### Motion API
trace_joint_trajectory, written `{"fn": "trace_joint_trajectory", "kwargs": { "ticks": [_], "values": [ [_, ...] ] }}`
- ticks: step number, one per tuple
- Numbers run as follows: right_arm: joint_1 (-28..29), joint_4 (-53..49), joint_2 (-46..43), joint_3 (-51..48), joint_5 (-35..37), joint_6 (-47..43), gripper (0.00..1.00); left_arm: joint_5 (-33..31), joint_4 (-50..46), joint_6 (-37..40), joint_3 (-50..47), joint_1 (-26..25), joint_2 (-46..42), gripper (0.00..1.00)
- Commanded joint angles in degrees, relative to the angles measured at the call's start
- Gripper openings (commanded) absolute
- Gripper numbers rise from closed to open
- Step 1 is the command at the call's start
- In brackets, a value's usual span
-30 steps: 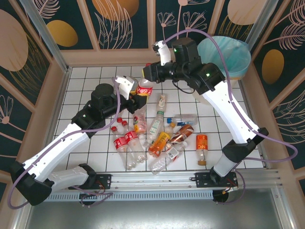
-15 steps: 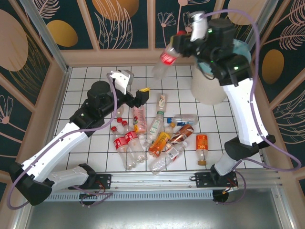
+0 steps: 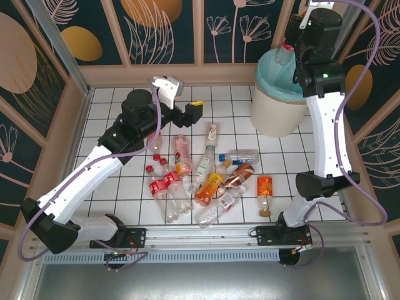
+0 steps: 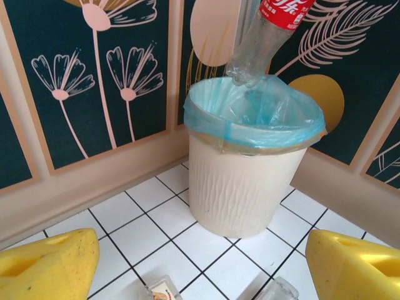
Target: Put the plastic bottles in the bin
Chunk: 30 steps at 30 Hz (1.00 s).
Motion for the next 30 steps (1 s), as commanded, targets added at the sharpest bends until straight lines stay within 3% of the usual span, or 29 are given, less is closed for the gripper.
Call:
{"fn": "trace_joint_trajectory", "kwargs": {
  "ticks": [1, 12, 19, 21, 25, 30],
  "values": [
    [0.05, 4.86, 1.46, -2.78, 4.41, -2.00, 0.00, 0.89, 0.15, -0.75, -0.52, 0.03, 0.13, 0.85],
    [-0.07, 2.95, 3.95, -13.67, 1.15, 1.63, 0.03, -1.92, 1.45, -2.35, -4.36, 0.06, 0.36, 0.87],
    [-1.58, 0.89, 5.07, -16.72, -4.18, 3.78, 0.11, -4.67, -1.34, -3.32, -3.05, 0.04, 2.61, 0.87],
    [-1.94, 0.78, 4.85, -17.31, -4.94, 4.25, 0.16, -5.64, -2.25, -3.95, -2.30, 0.04, 3.19, 0.87],
    [-2.39, 0.49, 4.36, -17.94, -6.38, 4.64, 0.38, -7.16, -3.67, -5.05, -1.69, 0.03, 3.48, 0.88],
    [-2.67, -0.26, 4.05, -17.09, -8.00, 4.97, 0.50, -8.76, -4.30, -5.86, -1.86, 0.05, 3.22, 0.89]
  ]
}}
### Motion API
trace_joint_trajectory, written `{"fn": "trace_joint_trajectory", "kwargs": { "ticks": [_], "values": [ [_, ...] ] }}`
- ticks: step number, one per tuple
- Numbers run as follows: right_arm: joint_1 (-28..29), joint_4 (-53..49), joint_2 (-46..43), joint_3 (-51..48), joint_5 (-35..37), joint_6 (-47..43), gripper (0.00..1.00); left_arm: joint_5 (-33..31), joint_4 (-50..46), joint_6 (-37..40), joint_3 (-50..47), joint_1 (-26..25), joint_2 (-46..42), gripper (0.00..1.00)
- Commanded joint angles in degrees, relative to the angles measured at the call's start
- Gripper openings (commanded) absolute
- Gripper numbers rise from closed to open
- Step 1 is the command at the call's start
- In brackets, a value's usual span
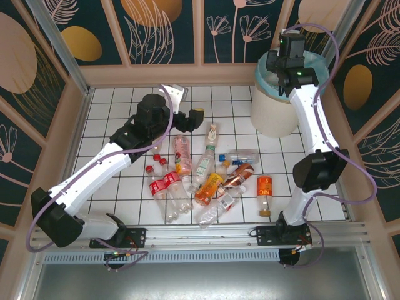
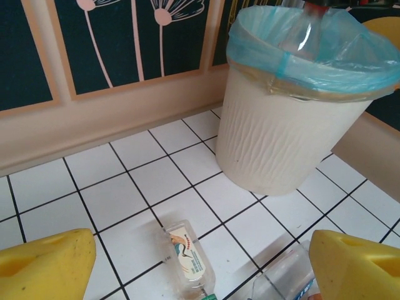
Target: Put the plastic bottles in the bin
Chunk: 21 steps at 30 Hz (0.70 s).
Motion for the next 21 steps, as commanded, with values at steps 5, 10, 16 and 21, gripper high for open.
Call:
{"fn": "trace_joint_trajectory", "kwargs": {
  "ticks": [5, 10, 16, 21],
  "values": [
    [-0.43, -1.53, -1.85, 1.08, -3.15, 1.44, 0.51, -3.51, -1.72, -1.38, 1.89, 0.10, -0.75, 0.89],
    [-0.42, -2.29, -3.07, 1.93, -4.59, 2.34, 0.51, -4.42, -3.02, -1.28, 2.45, 0.07, -0.94, 0.89],
    [0.51, -4.78, -4.43, 4.02, -7.17, 3.65, 0.52, -7.19, -8.89, -3.01, 5.54, 0.06, 0.36, 0.88],
    [3.82, -5.96, -7.01, 4.11, -7.69, 4.27, 0.52, -12.06, -17.71, -8.52, 8.02, 0.07, 1.69, 0.87]
  ]
}}
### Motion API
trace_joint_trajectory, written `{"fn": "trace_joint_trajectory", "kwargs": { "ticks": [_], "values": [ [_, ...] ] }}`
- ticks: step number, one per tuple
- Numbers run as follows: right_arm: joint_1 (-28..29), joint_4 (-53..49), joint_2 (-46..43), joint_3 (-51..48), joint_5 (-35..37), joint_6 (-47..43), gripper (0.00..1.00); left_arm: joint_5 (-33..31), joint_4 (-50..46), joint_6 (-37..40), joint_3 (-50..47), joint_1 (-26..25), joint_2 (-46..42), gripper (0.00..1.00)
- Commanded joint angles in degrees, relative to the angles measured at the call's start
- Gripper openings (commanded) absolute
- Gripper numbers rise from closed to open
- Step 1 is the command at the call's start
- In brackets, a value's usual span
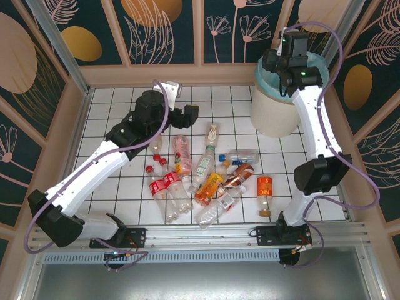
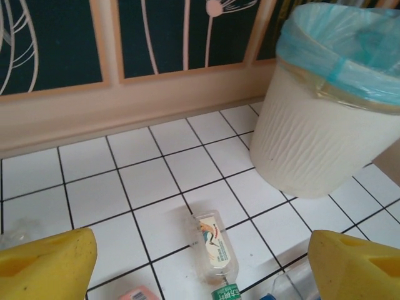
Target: Put the plastic bottles in the bin
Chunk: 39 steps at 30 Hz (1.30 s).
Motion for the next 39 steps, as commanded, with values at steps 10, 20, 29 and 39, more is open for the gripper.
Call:
{"fn": "trace_joint_trajectory", "kwargs": {
  "ticks": [10, 20, 29, 39],
  "values": [
    [21.80, 13.69, -18.81, -24.28, -3.07, 2.72, 0.51, -5.65, -16.27, -17.23, -7.32, 0.12, -2.25, 0.87],
    [35.55, 9.20, -12.46, -33.14, -15.49, 10.35, 0.49, -12.87, -20.80, -31.26, -26.34, 0.15, -17.92, 0.86],
    [45.98, 2.97, 7.04, -21.03, -19.07, 14.32, 0.49, -27.11, -28.79, -40.83, -34.54, 0.13, -38.91, 0.86],
    [51.69, -3.00, 26.75, -2.60, -18.72, 16.17, 0.52, -33.44, -31.87, -39.48, -33.61, 0.15, -42.64, 0.88]
  ]
}}
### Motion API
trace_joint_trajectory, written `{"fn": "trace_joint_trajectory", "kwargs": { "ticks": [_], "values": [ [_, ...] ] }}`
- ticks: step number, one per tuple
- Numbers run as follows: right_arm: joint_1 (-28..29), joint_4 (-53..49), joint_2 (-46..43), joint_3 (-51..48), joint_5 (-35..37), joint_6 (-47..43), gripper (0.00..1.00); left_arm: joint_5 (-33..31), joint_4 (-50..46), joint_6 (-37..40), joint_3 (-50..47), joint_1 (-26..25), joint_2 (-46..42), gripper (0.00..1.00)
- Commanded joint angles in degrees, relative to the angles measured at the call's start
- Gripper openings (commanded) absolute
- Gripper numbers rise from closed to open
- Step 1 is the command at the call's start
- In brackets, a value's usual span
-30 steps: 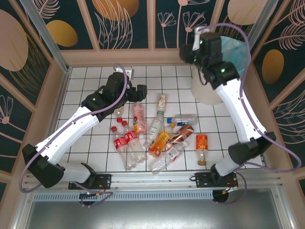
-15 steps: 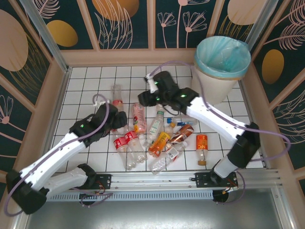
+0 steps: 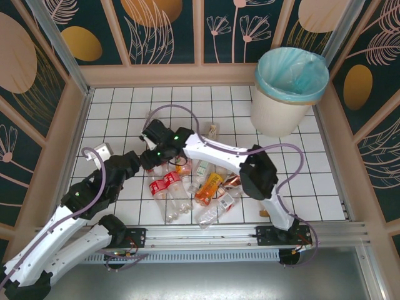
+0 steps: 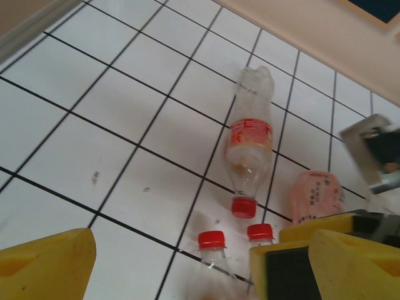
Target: Put the plastic bottles in the bin
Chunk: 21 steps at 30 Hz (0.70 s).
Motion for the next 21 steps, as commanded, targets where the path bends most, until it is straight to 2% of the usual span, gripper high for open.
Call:
{"fn": "trace_joint_trajectory", "kwargs": {
  "ticks": [1, 9, 15, 21],
  "values": [
    [0.52, -3.10, 3.60, 4.61, 0.35, 1.79, 0.52, -5.40, -1.79, 0.06, -0.39, 0.12, -2.11, 0.88],
    [0.56, -9.08, 12.74, 14.57, 6.37, 2.99, 0.55, -7.13, 4.58, 4.87, -3.74, 0.16, -6.71, 0.88],
    [0.43, -11.70, 17.04, 19.71, 6.12, 2.46, 0.56, -6.43, 6.91, 6.88, -5.56, 0.14, -6.09, 0.89],
    [0.52, -11.51, 18.78, 20.81, 3.85, 2.28, 0.56, -6.16, 8.08, 8.06, -6.30, 0.16, -7.47, 0.90]
  ]
}}
